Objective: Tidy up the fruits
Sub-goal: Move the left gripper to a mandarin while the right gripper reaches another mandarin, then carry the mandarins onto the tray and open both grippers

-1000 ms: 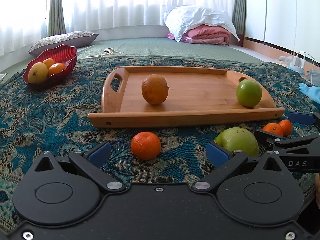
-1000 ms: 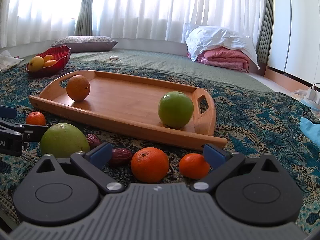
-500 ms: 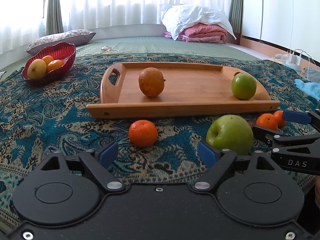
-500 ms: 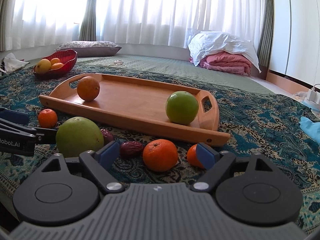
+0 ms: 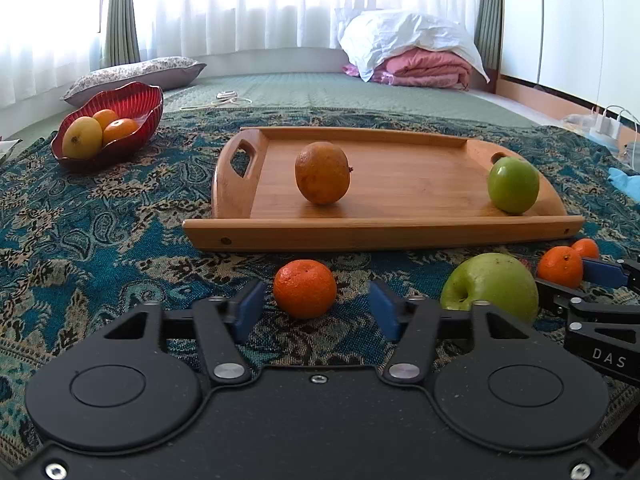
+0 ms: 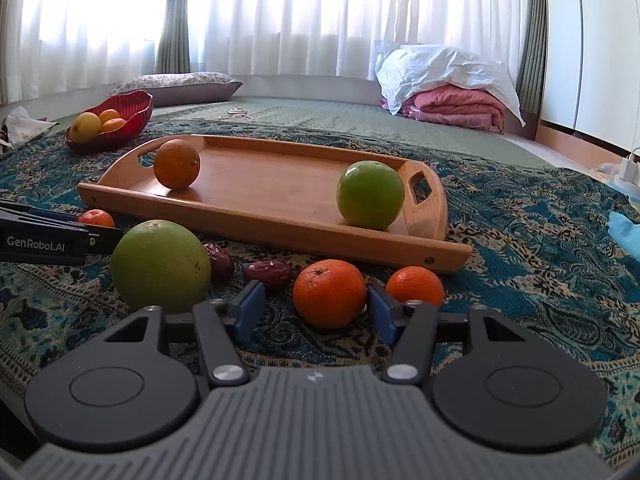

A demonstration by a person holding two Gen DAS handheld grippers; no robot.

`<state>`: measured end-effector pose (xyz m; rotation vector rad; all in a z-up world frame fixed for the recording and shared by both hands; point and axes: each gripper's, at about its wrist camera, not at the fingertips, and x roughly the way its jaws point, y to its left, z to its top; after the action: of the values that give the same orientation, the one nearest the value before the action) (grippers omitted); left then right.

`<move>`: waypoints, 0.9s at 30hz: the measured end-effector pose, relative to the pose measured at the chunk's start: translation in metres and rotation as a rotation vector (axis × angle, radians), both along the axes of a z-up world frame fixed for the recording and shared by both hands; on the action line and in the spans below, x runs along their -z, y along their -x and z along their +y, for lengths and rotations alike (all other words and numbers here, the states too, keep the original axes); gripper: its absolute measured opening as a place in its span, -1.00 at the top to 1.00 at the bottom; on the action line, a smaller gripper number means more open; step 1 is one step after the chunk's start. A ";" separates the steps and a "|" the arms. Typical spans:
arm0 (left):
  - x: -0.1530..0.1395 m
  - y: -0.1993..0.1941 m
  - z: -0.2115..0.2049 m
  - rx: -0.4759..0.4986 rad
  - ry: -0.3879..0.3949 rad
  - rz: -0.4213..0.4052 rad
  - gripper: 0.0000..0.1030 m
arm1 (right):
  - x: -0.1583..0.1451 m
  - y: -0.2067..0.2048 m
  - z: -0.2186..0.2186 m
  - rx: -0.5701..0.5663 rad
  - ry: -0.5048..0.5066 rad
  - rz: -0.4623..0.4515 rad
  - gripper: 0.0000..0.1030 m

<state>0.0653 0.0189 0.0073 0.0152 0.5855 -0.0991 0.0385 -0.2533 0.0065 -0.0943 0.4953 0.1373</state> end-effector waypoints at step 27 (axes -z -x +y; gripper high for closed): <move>-0.011 0.000 -0.003 -0.034 -0.041 -0.107 0.39 | -0.011 -0.004 -0.001 0.042 -0.046 -0.025 0.18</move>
<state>0.0656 0.0155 0.0183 0.0507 0.4805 -0.0532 0.0426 -0.2543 0.0173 -0.0408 0.4689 0.1064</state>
